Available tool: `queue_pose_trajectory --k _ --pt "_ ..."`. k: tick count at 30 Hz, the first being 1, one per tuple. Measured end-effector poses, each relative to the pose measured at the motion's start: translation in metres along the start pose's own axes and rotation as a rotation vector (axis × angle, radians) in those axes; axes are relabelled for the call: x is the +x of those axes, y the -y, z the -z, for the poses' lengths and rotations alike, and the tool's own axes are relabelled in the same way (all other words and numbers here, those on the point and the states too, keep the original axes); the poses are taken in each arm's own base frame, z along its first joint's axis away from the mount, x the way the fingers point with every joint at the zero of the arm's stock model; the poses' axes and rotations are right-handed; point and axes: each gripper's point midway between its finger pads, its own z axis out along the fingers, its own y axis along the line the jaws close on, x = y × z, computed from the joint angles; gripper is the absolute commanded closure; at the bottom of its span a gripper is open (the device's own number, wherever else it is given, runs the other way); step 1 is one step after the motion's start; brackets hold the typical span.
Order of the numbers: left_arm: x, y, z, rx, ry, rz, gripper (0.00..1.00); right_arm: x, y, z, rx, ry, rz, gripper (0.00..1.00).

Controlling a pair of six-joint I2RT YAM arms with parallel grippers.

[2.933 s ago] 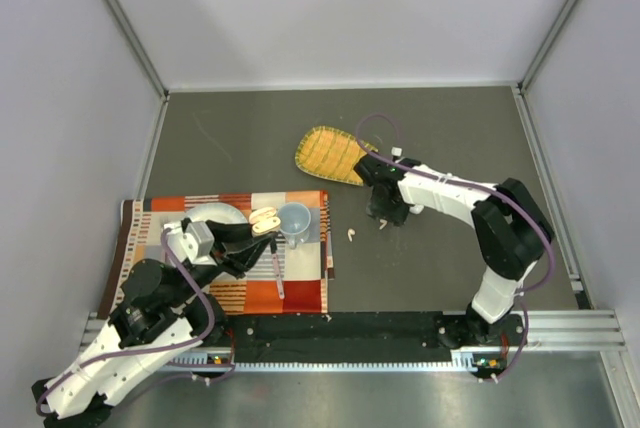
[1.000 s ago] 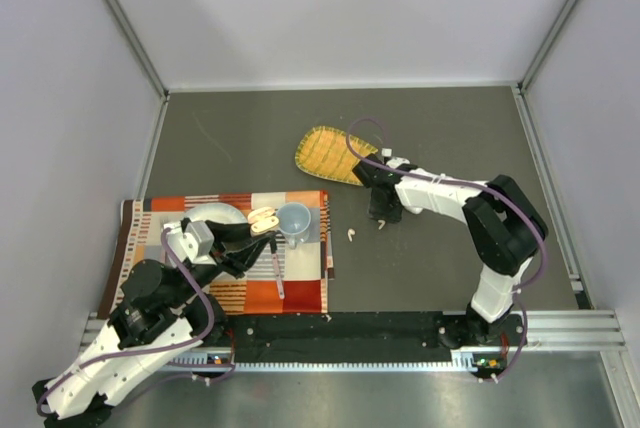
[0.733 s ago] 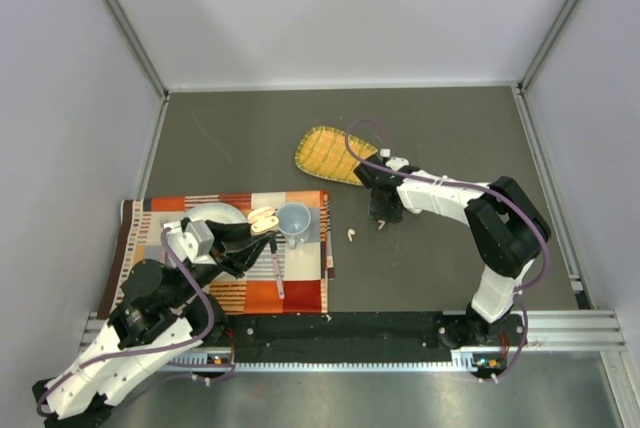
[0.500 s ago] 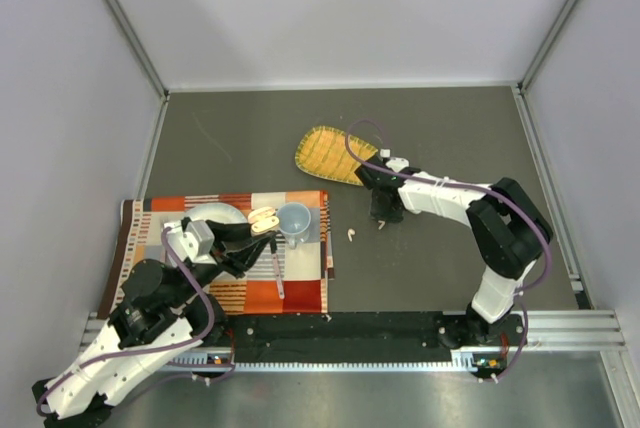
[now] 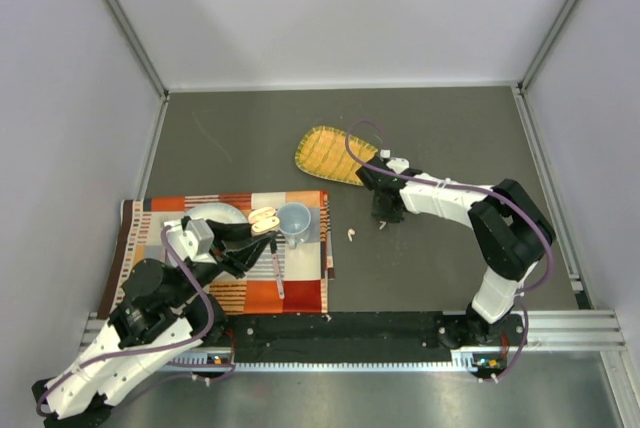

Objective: Insert the wireless bluetooth earbuds into the charging case
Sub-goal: Pick up the right earbud from the center of the board.

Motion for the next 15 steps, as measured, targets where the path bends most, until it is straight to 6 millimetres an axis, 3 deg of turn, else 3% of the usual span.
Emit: queue_pose_trajectory --k 4,8,10,15 --pt "0.0004 0.0001 -0.0003 0.000 -0.002 0.003 1.00 0.0000 0.0000 0.0000 0.000 0.000 0.000 0.76" --pt "0.0016 0.0001 -0.0009 -0.001 -0.007 0.007 1.00 0.0001 0.0002 0.0000 0.001 0.000 -0.001 0.88" --pt "0.0017 0.0001 -0.0009 -0.001 -0.008 0.008 1.00 -0.0001 0.0008 0.0002 0.002 0.001 -0.002 1.00" --pt "0.0034 -0.0001 -0.0022 -0.002 -0.015 0.008 1.00 0.0003 0.0037 0.0023 0.001 0.006 -0.002 1.00"
